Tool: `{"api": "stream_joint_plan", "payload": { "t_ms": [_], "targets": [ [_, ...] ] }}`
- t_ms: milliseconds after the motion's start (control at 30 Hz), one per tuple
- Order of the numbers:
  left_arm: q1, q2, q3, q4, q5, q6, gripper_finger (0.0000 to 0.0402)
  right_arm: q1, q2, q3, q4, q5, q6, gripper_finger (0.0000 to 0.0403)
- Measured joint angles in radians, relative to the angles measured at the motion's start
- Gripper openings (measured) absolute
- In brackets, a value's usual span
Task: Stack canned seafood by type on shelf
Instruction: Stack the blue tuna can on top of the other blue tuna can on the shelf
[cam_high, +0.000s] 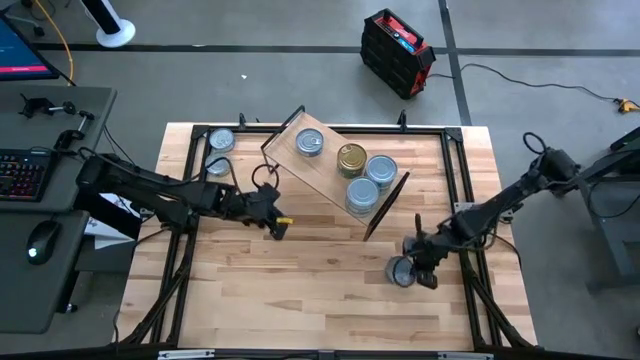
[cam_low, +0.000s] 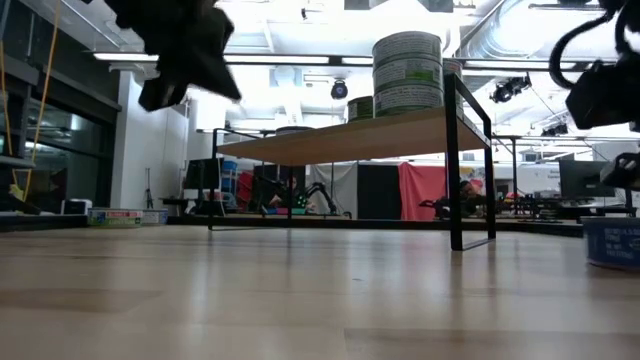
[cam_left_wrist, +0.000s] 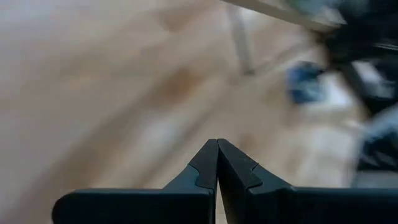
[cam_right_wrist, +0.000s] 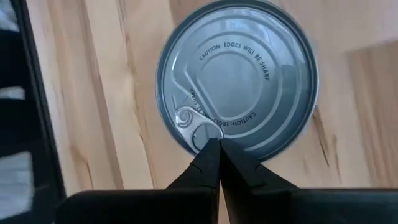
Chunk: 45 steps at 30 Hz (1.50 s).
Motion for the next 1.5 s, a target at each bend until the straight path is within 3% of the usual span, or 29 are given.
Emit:
{"api": "stream_joint_plan", "payload": {
  "t_ms": [133,300,567,667,800,900,1000,1133,1333,1433,1500],
  "targets": [
    [-0.088,0.0,0.0,0.105,0.034,0.01,0.0001,0.028,0.114,0.102,-0.014,0.04,-0.02,0.0],
    [-0.221,-0.002,0.0,0.099,0.049,0.01,0.0001,0.038,0.322,0.283,-0.021,0.061,-0.019,0.0],
    [-0.499,-0.103,0.0,0.006,0.09,0.054,0.0001,0.036,0.724,0.76,-0.17,0.171,-0.03,0.0],
    [-0.613,-0.146,0.0,-0.09,0.021,0.024,0.0001,0.015,0.86,0.971,-0.246,0.215,-0.049,0.0],
    [-0.73,-0.158,0.0,-0.148,-0.181,0.026,0.0001,-0.032,1.01,1.213,-0.285,0.269,-0.123,0.0],
    [-0.77,-0.128,0.0,-0.156,-0.319,0.027,0.0001,-0.072,1.091,1.363,-0.284,0.329,-0.208,0.0],
    [-0.77,-0.077,0.0,-0.154,-0.378,0.024,0.0001,-0.107,1.126,1.475,-0.298,0.349,-0.285,0.0],
    [-0.755,0.032,0.0,-0.131,-0.377,-0.01,0.0001,-0.123,1.116,1.547,-0.406,0.376,-0.283,0.0],
    [-0.741,0.261,0.0,0.148,-0.288,0.086,0.0,-0.06,1.098,1.568,-0.576,0.313,-0.219,0.0],
    [-0.727,0.338,-0.001,0.259,-0.188,0.072,0.0,-0.012,1.098,1.503,-0.516,0.212,-0.227,0.0],
    [-0.726,0.366,-0.001,0.26,-0.176,0.035,0.0,0.009,1.098,1.433,-0.414,0.099,-0.216,0.0]
  ]
}}
